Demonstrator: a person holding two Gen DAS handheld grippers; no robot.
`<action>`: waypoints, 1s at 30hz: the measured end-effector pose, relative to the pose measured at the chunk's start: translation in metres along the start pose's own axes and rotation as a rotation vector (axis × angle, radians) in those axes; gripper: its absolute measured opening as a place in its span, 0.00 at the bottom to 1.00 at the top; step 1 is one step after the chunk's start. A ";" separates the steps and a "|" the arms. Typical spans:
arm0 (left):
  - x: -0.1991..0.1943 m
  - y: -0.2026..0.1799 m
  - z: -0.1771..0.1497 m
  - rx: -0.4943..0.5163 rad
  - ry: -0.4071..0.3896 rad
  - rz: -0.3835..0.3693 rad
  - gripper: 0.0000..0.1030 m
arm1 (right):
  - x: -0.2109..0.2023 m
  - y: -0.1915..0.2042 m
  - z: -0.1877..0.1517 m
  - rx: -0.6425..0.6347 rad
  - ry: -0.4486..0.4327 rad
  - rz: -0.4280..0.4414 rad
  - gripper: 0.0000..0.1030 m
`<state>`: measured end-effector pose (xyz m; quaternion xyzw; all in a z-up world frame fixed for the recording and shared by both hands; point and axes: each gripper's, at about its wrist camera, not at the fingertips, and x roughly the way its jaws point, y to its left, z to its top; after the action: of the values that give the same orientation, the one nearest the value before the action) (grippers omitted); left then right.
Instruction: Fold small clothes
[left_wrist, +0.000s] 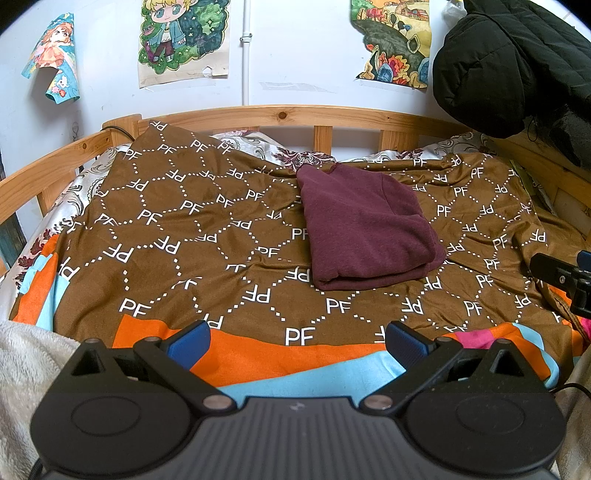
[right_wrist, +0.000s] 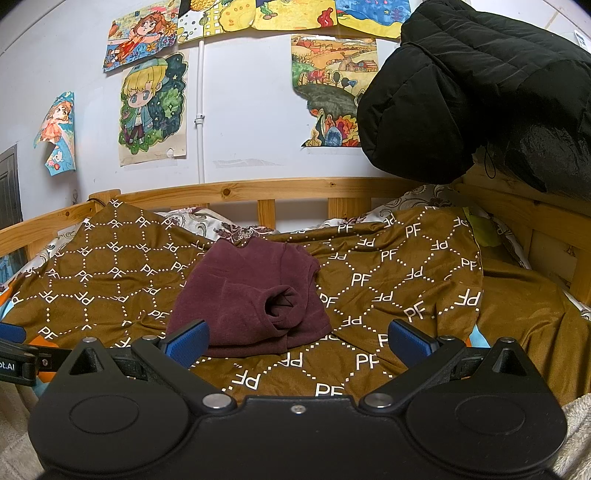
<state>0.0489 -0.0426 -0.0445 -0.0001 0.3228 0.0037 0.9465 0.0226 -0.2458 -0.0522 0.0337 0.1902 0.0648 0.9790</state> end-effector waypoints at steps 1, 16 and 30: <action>0.000 0.000 0.000 0.000 0.000 0.000 0.99 | 0.000 0.000 0.000 0.000 0.000 0.000 0.99; 0.000 0.000 0.000 -0.001 0.000 -0.001 0.99 | 0.000 0.000 0.000 0.000 0.001 0.000 1.00; -0.003 0.005 0.000 -0.013 -0.006 -0.037 0.99 | 0.000 0.000 0.000 0.000 0.001 0.000 0.99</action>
<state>0.0463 -0.0380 -0.0428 -0.0119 0.3199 -0.0116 0.9473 0.0230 -0.2461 -0.0524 0.0336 0.1907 0.0649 0.9789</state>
